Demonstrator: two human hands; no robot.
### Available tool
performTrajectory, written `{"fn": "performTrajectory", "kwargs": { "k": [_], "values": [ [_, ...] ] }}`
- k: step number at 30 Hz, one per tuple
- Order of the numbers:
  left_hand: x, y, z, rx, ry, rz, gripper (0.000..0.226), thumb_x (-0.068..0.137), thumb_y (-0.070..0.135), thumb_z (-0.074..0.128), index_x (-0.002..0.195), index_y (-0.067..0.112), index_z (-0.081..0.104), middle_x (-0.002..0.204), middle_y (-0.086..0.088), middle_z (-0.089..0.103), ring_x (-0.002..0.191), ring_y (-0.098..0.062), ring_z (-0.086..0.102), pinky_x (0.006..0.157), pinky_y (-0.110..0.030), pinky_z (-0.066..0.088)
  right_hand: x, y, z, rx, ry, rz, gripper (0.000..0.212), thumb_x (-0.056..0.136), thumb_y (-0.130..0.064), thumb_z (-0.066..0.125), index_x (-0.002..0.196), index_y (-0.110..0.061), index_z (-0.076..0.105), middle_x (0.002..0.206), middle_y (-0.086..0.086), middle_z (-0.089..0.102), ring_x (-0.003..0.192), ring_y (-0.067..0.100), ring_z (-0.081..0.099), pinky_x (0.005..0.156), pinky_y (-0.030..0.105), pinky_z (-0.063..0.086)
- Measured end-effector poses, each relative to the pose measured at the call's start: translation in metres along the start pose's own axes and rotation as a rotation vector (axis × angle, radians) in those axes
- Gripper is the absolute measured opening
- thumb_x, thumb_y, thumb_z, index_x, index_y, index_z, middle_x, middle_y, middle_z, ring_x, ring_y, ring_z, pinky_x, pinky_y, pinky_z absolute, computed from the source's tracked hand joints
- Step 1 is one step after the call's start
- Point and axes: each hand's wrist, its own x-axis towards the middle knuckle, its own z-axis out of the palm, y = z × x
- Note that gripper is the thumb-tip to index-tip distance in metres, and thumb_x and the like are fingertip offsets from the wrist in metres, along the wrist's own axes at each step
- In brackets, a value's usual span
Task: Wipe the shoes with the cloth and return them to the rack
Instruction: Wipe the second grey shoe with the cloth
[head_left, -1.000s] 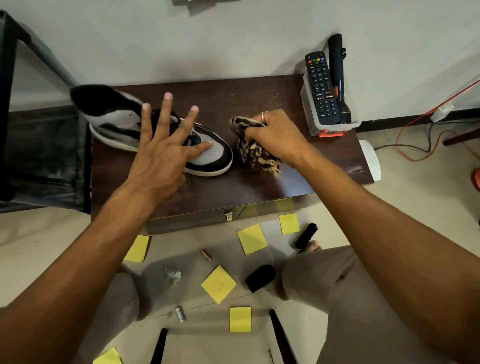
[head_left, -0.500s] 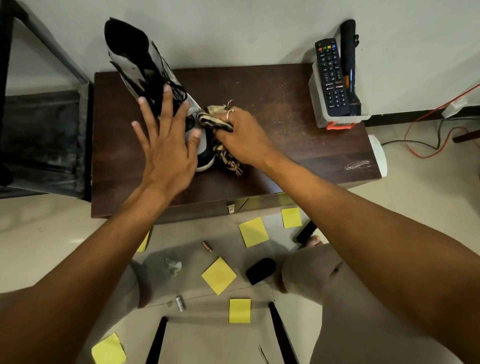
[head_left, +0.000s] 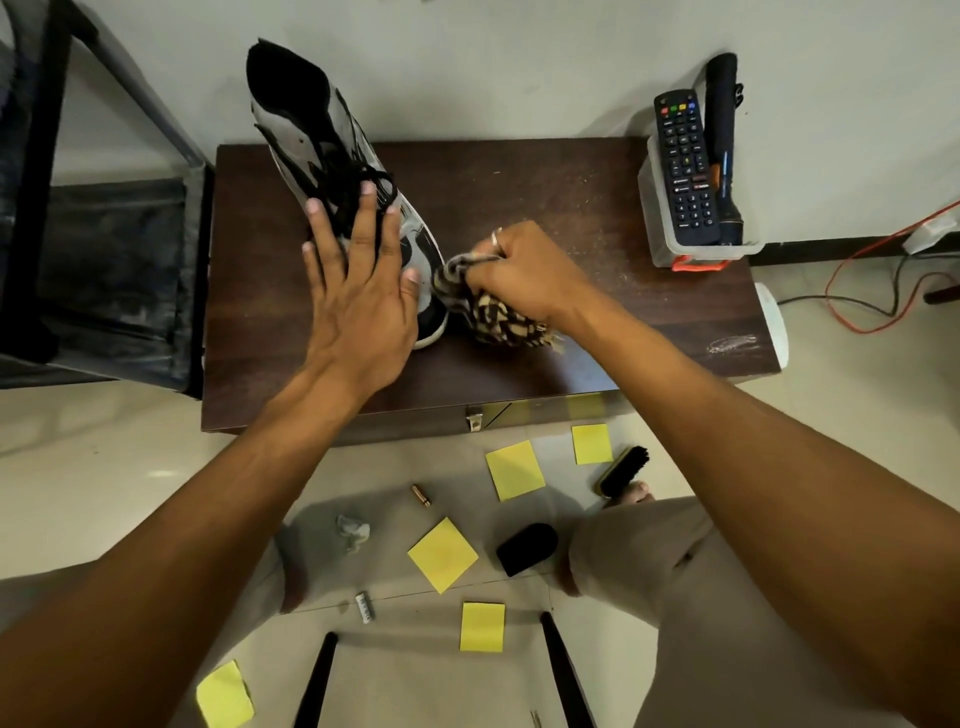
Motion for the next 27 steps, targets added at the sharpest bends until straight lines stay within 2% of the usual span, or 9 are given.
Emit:
{"fn": "performTrajectory", "kwargs": {
  "k": [2, 4, 7, 10, 12, 16, 19, 23, 27],
  "values": [
    [0.000, -0.002, -0.001, 0.007, 0.005, 0.016, 0.060, 0.111, 0.036, 0.023, 0.164, 0.016, 0.003, 0.171, -0.005, -0.012, 0.152, -0.047, -0.019, 0.124, -0.057, -0.001, 0.010, -0.002, 0.006, 0.068, 0.179, -0.028, 0.027, 0.086, -0.012, 0.065, 0.060, -0.021, 0.067, 0.054, -0.012, 0.058, 0.049, -0.002, 0.049, 0.052, 0.018, 0.039],
    [0.001, -0.004, -0.001, 0.019, 0.005, 0.039, 0.061, 0.111, 0.036, 0.023, 0.164, 0.012, 0.006, 0.171, -0.008, -0.010, 0.151, -0.050, -0.018, 0.124, -0.055, -0.003, 0.019, -0.002, 0.016, 0.057, 0.249, -0.082, 0.019, 0.088, -0.013, 0.065, 0.089, -0.023, 0.081, 0.081, -0.012, 0.072, 0.070, -0.008, 0.061, 0.066, 0.012, 0.046],
    [0.001, -0.005, -0.001, 0.038, 0.010, 0.056, 0.062, 0.110, 0.038, 0.020, 0.163, 0.008, 0.007, 0.171, -0.010, -0.009, 0.150, -0.052, -0.018, 0.122, -0.049, -0.008, 0.025, 0.003, 0.032, -0.018, 0.195, -0.171, 0.034, 0.088, -0.009, 0.063, 0.118, -0.018, 0.076, 0.112, 0.003, 0.069, 0.102, 0.009, 0.064, 0.093, 0.020, 0.049],
    [0.001, -0.004, -0.001, 0.046, 0.013, 0.045, 0.062, 0.110, 0.037, 0.021, 0.163, 0.007, 0.007, 0.171, -0.011, -0.008, 0.150, -0.052, -0.017, 0.123, -0.051, -0.006, 0.024, 0.002, 0.031, -0.089, 0.157, -0.198, 0.032, 0.087, -0.010, 0.062, 0.113, -0.020, 0.078, 0.099, 0.000, 0.062, 0.091, 0.011, 0.060, 0.083, 0.020, 0.049],
    [0.000, -0.004, -0.001, 0.054, 0.013, 0.041, 0.063, 0.110, 0.036, 0.022, 0.163, 0.007, 0.007, 0.171, -0.011, -0.009, 0.150, -0.051, -0.017, 0.123, -0.052, -0.006, 0.018, 0.000, 0.025, -0.100, 0.096, -0.191, 0.021, 0.085, -0.009, 0.065, 0.093, -0.021, 0.080, 0.085, -0.006, 0.057, 0.078, 0.006, 0.057, 0.071, 0.018, 0.046],
    [0.000, -0.005, -0.002, 0.071, 0.016, 0.054, 0.063, 0.110, 0.034, 0.025, 0.163, 0.006, 0.007, 0.171, -0.012, -0.008, 0.150, -0.052, -0.016, 0.122, -0.051, -0.007, 0.007, 0.000, 0.015, -0.121, -0.012, -0.133, 0.018, 0.082, -0.012, 0.066, 0.065, -0.012, 0.071, 0.073, 0.005, 0.066, 0.068, 0.017, 0.061, 0.066, 0.037, 0.050],
    [0.001, -0.004, -0.003, 0.046, 0.002, 0.060, 0.063, 0.110, 0.035, 0.026, 0.163, 0.006, 0.005, 0.171, -0.011, -0.010, 0.150, -0.052, -0.019, 0.121, -0.049, -0.010, 0.010, 0.002, 0.013, -0.034, 0.081, -0.116, 0.014, 0.083, -0.014, 0.068, 0.072, -0.014, 0.076, 0.079, 0.006, 0.073, 0.070, 0.010, 0.062, 0.068, 0.033, 0.051],
    [0.001, -0.005, -0.005, 0.029, -0.011, 0.070, 0.063, 0.110, 0.035, 0.026, 0.162, 0.005, 0.006, 0.170, -0.011, -0.011, 0.149, -0.052, -0.021, 0.121, -0.050, -0.010, 0.023, 0.002, 0.025, -0.045, 0.235, -0.184, 0.033, 0.086, -0.014, 0.063, 0.114, -0.021, 0.078, 0.114, 0.000, 0.068, 0.103, 0.008, 0.062, 0.095, 0.018, 0.047],
    [0.000, -0.007, -0.005, 0.044, -0.021, 0.061, 0.063, 0.110, 0.036, 0.024, 0.162, 0.004, 0.006, 0.170, -0.011, -0.011, 0.149, -0.051, -0.021, 0.121, -0.049, -0.011, 0.022, -0.005, 0.032, -0.082, 0.143, -0.202, 0.031, 0.085, -0.010, 0.063, 0.109, -0.022, 0.079, 0.100, -0.007, 0.061, 0.093, 0.007, 0.060, 0.085, 0.020, 0.048]
  ]
}}
